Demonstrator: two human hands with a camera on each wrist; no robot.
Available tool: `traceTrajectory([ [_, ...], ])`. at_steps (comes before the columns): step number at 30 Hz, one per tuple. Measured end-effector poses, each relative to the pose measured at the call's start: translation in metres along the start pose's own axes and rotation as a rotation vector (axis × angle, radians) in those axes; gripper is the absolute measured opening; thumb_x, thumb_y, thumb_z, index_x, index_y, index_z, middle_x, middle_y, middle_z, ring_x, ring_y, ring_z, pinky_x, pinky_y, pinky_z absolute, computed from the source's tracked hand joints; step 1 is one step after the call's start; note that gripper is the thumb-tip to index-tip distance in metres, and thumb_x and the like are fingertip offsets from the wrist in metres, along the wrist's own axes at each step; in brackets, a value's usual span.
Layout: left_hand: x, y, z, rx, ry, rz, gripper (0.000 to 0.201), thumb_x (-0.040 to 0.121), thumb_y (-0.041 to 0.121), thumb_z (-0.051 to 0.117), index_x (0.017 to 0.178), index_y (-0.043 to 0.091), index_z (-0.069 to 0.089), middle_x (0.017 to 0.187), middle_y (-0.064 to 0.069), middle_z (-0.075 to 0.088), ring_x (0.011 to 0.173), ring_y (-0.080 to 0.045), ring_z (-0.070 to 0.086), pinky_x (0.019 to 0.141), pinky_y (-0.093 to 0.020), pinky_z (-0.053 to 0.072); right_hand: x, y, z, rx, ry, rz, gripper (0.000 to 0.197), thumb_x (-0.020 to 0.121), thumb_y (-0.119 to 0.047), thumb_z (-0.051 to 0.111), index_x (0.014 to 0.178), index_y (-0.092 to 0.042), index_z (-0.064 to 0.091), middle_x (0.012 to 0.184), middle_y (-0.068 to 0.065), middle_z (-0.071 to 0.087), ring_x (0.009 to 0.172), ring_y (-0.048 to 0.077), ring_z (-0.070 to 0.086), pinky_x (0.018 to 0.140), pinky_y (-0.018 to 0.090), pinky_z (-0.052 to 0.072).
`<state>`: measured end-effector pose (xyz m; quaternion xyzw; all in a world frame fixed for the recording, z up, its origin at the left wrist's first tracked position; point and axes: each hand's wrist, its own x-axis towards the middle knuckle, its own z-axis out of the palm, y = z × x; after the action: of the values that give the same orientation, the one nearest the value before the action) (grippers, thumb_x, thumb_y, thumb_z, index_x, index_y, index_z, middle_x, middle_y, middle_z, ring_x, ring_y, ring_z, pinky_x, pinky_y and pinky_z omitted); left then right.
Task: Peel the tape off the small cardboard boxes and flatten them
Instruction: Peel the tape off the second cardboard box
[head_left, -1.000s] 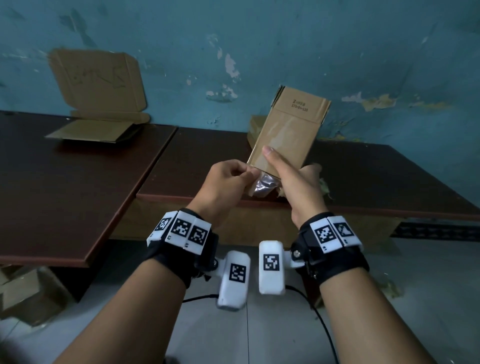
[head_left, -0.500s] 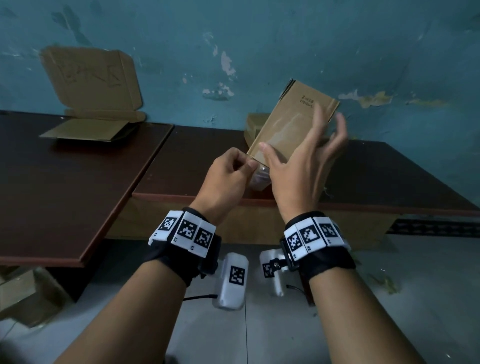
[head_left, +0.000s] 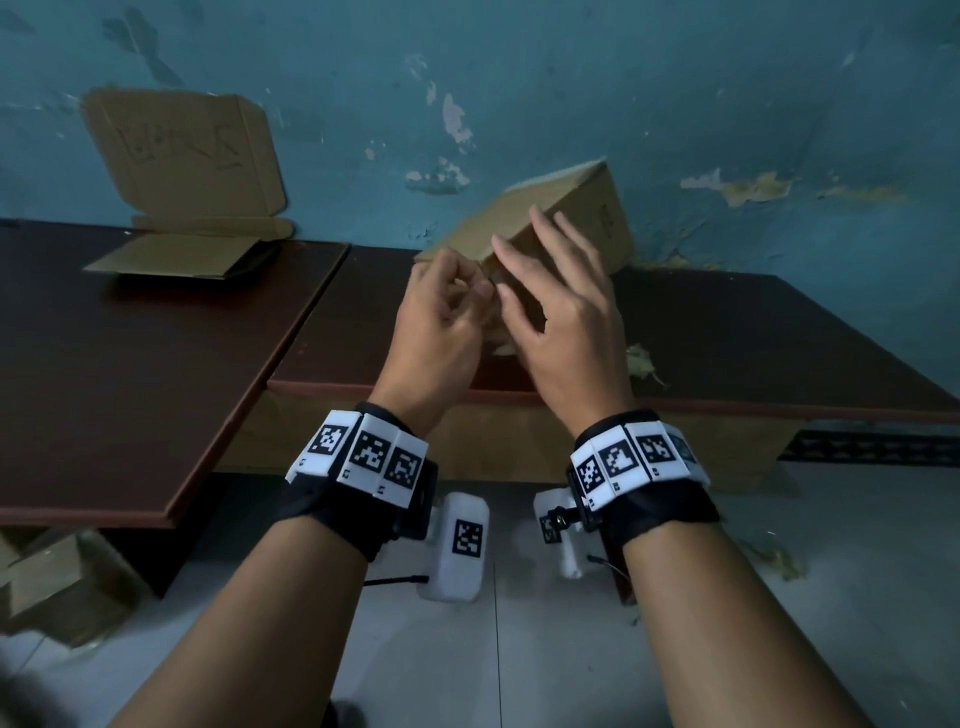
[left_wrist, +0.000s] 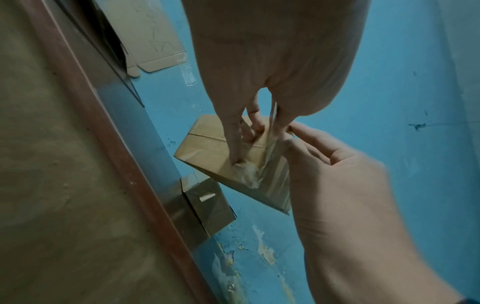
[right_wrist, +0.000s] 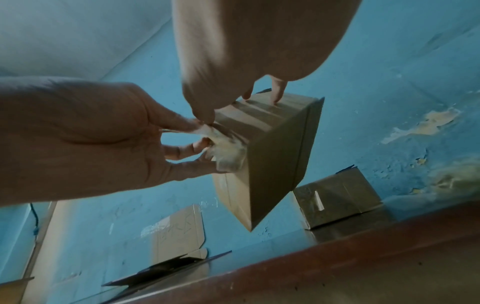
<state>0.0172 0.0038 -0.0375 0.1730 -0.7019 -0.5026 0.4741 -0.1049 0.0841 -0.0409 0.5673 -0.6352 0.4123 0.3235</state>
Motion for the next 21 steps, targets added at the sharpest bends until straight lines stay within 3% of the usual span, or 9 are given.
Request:
traceTrajectory([
  [3,0.000,0.000,-0.004,0.092,0.018,0.010,0.020,0.106,0.012,0.062,0.091,0.025,0.060,0.121,-0.009,0.049,0.109,-0.026,0.070,0.089,-0.040,0.065,-0.002,0.001,0.004,-0.032,0.021,-0.030,0.035,0.101,-0.016,0.068,0.135,-0.008,0.072,0.151,0.014,0.061,0.147,0.032,0.050,0.112,0.055,0.049],
  [7,0.002,-0.005,-0.010,0.256,0.044,0.058,0.012,0.104,0.008,0.064,0.096,0.017,0.065,0.117,-0.008,0.057,0.104,-0.017,0.069,0.097,-0.037,0.060,-0.006,-0.001,0.009,-0.092,0.004,-0.015,0.037,0.099,-0.015,0.072,0.135,-0.007,0.071,0.143,0.016,0.067,0.143,0.036,0.056,0.106,0.057,0.055],
  [14,-0.002,-0.006,-0.014,0.442,0.090,0.133,0.019,0.098,0.003,0.068,0.088,0.017,0.062,0.106,-0.004,0.066,0.092,-0.012,0.063,0.077,-0.009,0.047,-0.013,-0.003,0.022,-0.131,-0.009,-0.014,0.030,0.098,-0.015,0.074,0.124,-0.002,0.077,0.133,0.023,0.071,0.131,0.046,0.063,0.090,0.059,0.063],
  [16,-0.003,-0.005,-0.014,0.453,0.087,0.142,0.020,0.098,0.001,0.067,0.087,0.017,0.062,0.104,-0.004,0.069,0.090,-0.013,0.065,0.074,-0.012,0.049,-0.015,-0.004,0.025,-0.131,-0.007,0.003,0.029,0.098,-0.016,0.074,0.123,-0.001,0.077,0.131,0.023,0.072,0.128,0.048,0.065,0.088,0.060,0.063],
  [19,-0.004,-0.005,-0.015,0.471,0.077,0.121,0.011,0.098,-0.001,0.065,0.089,0.007,0.066,0.102,-0.007,0.072,0.091,-0.020,0.069,0.075,-0.025,0.053,-0.017,-0.007,0.027,-0.132,-0.001,0.024,0.029,0.095,-0.016,0.078,0.119,0.000,0.078,0.126,0.025,0.073,0.121,0.050,0.068,0.087,0.062,0.063],
  [21,-0.005,-0.005,-0.016,0.489,0.069,0.136,0.008,0.098,-0.002,0.065,0.092,0.003,0.067,0.102,-0.009,0.073,0.091,-0.022,0.069,0.076,-0.026,0.052,-0.017,-0.009,0.028,-0.126,0.007,0.040,0.028,0.092,-0.014,0.080,0.117,0.000,0.079,0.124,0.025,0.074,0.118,0.051,0.069,0.087,0.061,0.063],
])
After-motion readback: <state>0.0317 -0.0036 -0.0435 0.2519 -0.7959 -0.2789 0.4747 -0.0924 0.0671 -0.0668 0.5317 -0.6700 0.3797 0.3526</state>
